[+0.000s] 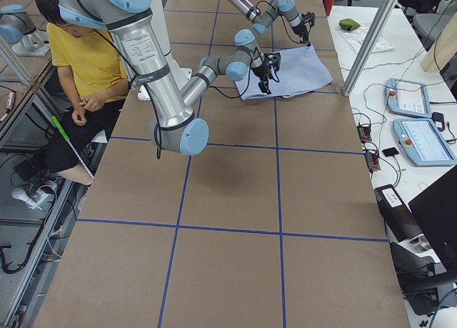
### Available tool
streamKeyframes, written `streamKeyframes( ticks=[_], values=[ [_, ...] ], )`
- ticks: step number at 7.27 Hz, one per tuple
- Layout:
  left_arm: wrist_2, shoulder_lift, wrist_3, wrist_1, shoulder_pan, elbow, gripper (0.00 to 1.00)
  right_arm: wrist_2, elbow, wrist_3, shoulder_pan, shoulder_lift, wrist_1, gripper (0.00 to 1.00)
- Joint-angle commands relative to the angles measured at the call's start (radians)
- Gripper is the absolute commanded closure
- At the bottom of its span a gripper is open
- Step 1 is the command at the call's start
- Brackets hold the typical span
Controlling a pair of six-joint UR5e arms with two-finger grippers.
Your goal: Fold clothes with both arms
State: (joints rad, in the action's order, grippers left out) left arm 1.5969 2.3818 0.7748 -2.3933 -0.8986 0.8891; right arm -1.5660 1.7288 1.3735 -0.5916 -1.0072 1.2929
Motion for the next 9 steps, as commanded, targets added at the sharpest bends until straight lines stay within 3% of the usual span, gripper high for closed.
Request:
streamKeyframes(
  ticks=[1,2,4,6,9],
  values=[
    [0.0,0.091,0.001,-0.003,-0.005,-0.098,1.0,0.02,0.012,0.033,0.033,0.012,0.0,0.0],
    [0.003,0.077,-0.021,-0.003,-0.005,-0.096,0.02,0.021,0.012,0.042,0.041,0.015,0.0,0.0],
    [0.059,-0.007,-0.08,-0.004,-0.011,0.029,0.0,0.05,0.012,0.083,0.065,0.022,0.014,0.0],
    [0.116,-0.135,-0.08,0.002,-0.014,0.205,0.0,0.081,0.009,0.303,0.126,0.114,0.231,0.0],
    [0.118,-0.18,-0.072,0.002,-0.01,0.273,0.0,0.093,-0.029,0.582,0.237,0.142,0.293,0.05]
  ],
)
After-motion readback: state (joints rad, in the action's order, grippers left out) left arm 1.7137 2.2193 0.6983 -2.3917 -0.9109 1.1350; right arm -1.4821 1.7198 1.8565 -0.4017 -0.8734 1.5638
